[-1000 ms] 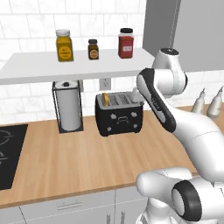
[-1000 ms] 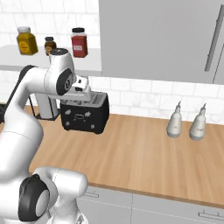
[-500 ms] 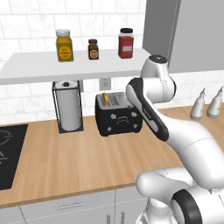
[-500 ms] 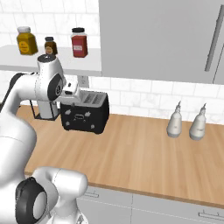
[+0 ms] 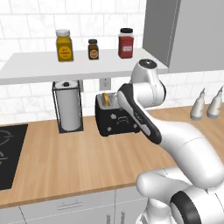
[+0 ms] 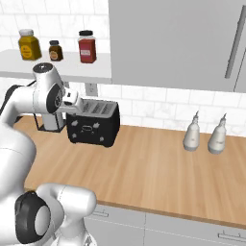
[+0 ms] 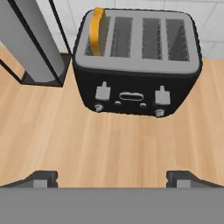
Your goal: Start the toaster. Once the lever pops up, take the bread to the plate on the dining counter.
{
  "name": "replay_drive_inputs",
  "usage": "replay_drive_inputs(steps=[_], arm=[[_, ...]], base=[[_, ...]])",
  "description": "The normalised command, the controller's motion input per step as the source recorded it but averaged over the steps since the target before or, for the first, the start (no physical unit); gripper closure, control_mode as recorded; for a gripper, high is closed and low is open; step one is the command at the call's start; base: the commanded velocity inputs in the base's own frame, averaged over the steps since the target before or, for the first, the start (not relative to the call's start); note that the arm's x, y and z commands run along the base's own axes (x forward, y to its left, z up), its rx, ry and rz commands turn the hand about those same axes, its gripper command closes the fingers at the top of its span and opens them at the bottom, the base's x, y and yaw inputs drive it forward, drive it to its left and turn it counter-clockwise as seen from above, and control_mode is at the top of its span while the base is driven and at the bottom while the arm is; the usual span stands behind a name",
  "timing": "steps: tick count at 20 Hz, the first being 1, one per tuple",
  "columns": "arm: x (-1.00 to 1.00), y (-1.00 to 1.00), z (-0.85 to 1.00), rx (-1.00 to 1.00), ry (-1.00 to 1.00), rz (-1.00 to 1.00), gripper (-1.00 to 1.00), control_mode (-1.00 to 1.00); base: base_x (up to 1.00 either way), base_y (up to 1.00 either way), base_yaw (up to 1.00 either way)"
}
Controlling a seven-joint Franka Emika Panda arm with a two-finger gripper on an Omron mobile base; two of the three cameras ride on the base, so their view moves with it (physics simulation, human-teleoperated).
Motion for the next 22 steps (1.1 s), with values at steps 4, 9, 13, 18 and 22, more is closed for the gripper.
replay_drive_inputs(steps=[4,9,13,18,22], arm=[[0.38,0.12,-0.14,0.0,-0.03,0.0,-1.0,-1.0],[0.38,0.06,-0.4,0.0,-0.06,-0.01,-1.0,-1.0],[0.17,0.0,-0.56,0.0,-0.08,-0.03,-1.0,-1.0],[0.1,0.0,-0.53,0.0,-0.08,-0.04,-1.0,-1.0],[0.12,0.0,-0.44,0.0,-0.06,0.0,-1.0,-1.0]], base=[[0.0,0.0,0.0],[0.0,0.0,0.0],[0.0,0.0,0.0],[0.0,0.0,0.0],[0.0,0.0,0.0]])
